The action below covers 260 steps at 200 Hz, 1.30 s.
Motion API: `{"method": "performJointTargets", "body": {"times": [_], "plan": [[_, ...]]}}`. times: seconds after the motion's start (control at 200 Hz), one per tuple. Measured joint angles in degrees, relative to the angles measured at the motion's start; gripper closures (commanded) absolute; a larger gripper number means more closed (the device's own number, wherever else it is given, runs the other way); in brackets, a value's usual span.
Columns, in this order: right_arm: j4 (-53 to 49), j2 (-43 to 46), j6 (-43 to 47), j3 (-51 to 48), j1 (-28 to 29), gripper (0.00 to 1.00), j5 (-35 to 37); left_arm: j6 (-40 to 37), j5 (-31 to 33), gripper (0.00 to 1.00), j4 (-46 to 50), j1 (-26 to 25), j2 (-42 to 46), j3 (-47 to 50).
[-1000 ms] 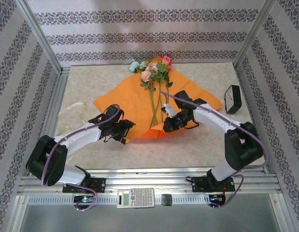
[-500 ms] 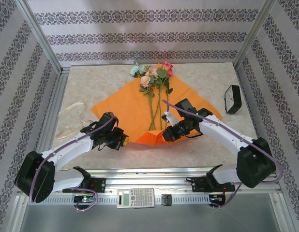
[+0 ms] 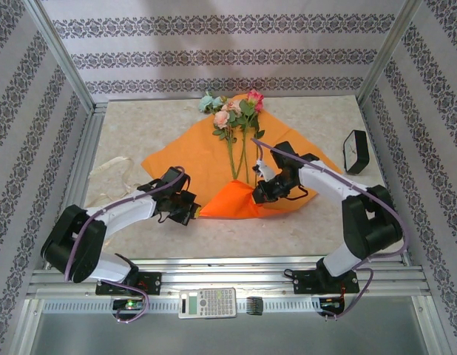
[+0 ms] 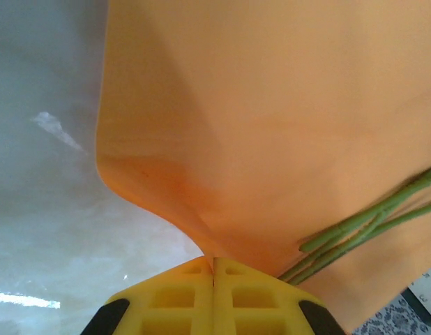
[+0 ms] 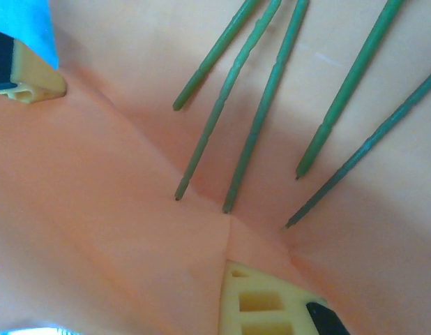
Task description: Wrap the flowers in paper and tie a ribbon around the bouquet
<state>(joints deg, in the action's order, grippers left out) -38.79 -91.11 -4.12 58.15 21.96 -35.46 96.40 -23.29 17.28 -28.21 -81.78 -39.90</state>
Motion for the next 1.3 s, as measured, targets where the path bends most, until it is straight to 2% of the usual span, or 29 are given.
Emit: {"method": "performJointTargets", "body": {"times": [0.05, 0.145, 0.275, 0.505, 0.555, 0.644, 0.729, 0.784, 0.874, 0.944, 1.124, 1.214, 1.299], "plan": [[0.2, -1.0, 0.0, 0.6, 0.0, 0.93, 0.8, -0.1, -0.2, 1.00, -0.2, 0.2, -1.0, -0.2], [1.0, -2.3, -0.3, 1.5, -0.1, 0.80, 4.0, -0.1, -0.4, 1.00, -0.9, 0.6, -2.6, -1.0], [2.4, -1.0, -1.9, 1.3, -0.9, 0.77, 10.4, -0.1, -0.4, 1.00, -1.7, 0.6, -4.1, -1.1], [6.4, 15.6, -8.6, -4.6, -0.1, 0.63, 19.5, 0.1, -0.4, 1.00, -2.3, 0.9, -4.2, -1.1], [7.2, 19.6, -9.5, -6.7, 1.7, 0.59, 21.6, 0.1, -0.4, 1.00, -2.4, 0.9, -4.2, -1.1], [8.9, 25.0, -9.5, -11.1, 6.5, 0.57, 24.4, 0.1, -0.4, 1.00, -2.8, 1.0, -4.5, -1.1], [10.5, 27.7, -9.5, -14.8, 10.1, 0.56, 25.5, 0.1, -0.4, 1.00, -2.8, 1.0, -5.0, -1.1], [12.0, 28.4, -9.2, -16.5, 12.4, 0.50, 27.0, 0.1, -0.4, 1.00, -2.8, 1.0, -5.3, -1.2], [14.5, 29.0, -7.3, -18.3, 17.1, 0.44, 30.4, 0.1, -0.4, 1.00, -2.8, 1.0, -5.9, -1.5], [17.1, 30.4, -6.0, -19.7, 19.3, 0.35, 32.5, 0.1, -0.4, 1.00, -2.8, 1.0, -6.1, -1.8], [23.0, 40.8, 0.6, -25.2, 19.5, 0.28, 35.4, 0.1, -0.4, 1.00, -2.8, 1.4, -6.2, -2.1], [24.7, 46.8, 6.3, -28.2, 19.5, 0.18, 34.0, 0.0, -0.4, 1.00, -2.7, 1.5, -6.4, -2.4], [25.0, 51.4, 12.0, -30.6, 19.4, 0.17, 31.3, -0.1, -0.4, 1.00, -2.7, 1.7, -6.7, -2.8]]}}
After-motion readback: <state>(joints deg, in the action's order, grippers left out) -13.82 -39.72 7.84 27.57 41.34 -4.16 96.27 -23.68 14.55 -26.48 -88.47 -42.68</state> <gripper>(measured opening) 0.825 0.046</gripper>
